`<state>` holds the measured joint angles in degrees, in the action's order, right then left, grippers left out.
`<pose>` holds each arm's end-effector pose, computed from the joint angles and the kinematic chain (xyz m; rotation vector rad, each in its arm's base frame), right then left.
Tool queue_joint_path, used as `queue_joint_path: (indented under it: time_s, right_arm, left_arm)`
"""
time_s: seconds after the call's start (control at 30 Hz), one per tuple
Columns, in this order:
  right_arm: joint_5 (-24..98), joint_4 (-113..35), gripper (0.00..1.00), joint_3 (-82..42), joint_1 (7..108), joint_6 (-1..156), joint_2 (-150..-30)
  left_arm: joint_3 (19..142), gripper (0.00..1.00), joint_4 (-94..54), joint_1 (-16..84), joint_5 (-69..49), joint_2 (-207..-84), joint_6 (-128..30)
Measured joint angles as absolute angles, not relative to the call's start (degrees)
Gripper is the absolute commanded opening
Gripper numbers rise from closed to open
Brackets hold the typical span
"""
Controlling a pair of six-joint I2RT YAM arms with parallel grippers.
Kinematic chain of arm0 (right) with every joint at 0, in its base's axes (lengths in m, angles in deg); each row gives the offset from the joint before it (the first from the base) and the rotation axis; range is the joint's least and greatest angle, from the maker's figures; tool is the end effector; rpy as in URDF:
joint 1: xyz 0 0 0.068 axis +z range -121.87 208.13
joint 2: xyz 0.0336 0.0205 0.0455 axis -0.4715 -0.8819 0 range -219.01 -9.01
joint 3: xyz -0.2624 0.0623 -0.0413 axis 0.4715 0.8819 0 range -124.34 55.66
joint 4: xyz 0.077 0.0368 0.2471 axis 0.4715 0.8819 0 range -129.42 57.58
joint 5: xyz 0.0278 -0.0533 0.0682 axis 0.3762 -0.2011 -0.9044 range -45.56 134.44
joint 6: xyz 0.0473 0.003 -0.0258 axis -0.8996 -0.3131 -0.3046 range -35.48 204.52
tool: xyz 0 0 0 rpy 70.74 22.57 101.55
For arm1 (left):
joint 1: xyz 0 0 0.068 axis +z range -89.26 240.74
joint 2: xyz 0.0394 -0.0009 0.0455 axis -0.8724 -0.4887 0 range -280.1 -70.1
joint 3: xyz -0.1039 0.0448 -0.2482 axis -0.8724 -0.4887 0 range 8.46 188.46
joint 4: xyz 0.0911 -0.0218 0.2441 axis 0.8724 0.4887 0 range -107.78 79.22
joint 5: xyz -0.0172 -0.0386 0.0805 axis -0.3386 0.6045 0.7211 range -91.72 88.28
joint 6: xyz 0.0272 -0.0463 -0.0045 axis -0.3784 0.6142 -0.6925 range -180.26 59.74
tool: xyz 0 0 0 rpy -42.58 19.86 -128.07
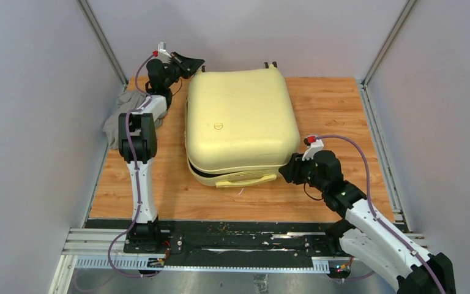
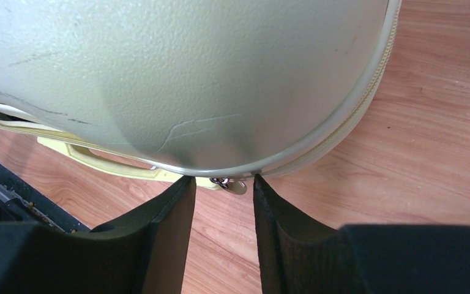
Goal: Pack the luggage
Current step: Zip the luggage at the center of the board.
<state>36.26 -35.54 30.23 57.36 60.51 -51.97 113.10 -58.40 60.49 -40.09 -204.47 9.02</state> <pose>0.1548 0.0924 0.2370 -0.1900 2.0073 0.7442 0.5471 -0.0244 0.2522 -0.3222 1.5602 -1.4331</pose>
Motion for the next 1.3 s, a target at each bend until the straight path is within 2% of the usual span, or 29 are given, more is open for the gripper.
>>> queue_joint_path:
  time_s: [0.1,0.43,0.7,1.0,1.03,1.1,1.17,1.3]
  right_arm:
    - [37.7,-36.0,0.32,30.2,58.2,60.7,-52.7]
    - [38.6,-38.4,0.20,30.3,62.3,60.2,-56.2]
    - [41.0,-39.6,0.01,30.9,65.0,58.7,-56.5]
    - [45.6,-37.3,0.00,30.9,66.1,58.3,-54.5]
    - [46.0,-37.2,0.03,31.0,66.1,58.3,-54.0]
    - [46.6,-36.8,0.26,31.2,66.2,58.1,-53.2]
    - [47.0,-36.8,0.41,31.2,66.2,57.8,-53.1]
    - [48.2,-37.3,0.49,31.2,66.2,56.7,-52.8]
  left_arm:
    - [112.4,0.00,-58.4,60.5,-40.0,-204.2,8.7]
    - [108.9,0.00,-58.0,62.1,-38.8,-203.2,7.8]
    - [107.5,0.00,-57.6,62.3,-38.3,-201.7,7.4]
    - [106.2,0.00,-57.5,62.2,-37.8,-199.6,7.2]
    - [106.1,0.00,-57.5,62.2,-37.7,-199.6,7.2]
    - [105.9,0.00,-57.5,62.2,-37.6,-199.6,7.2]
    - [105.7,0.00,-57.5,62.2,-37.5,-199.6,7.2]
    - [105.5,0.00,-57.5,62.2,-37.4,-199.5,7.2]
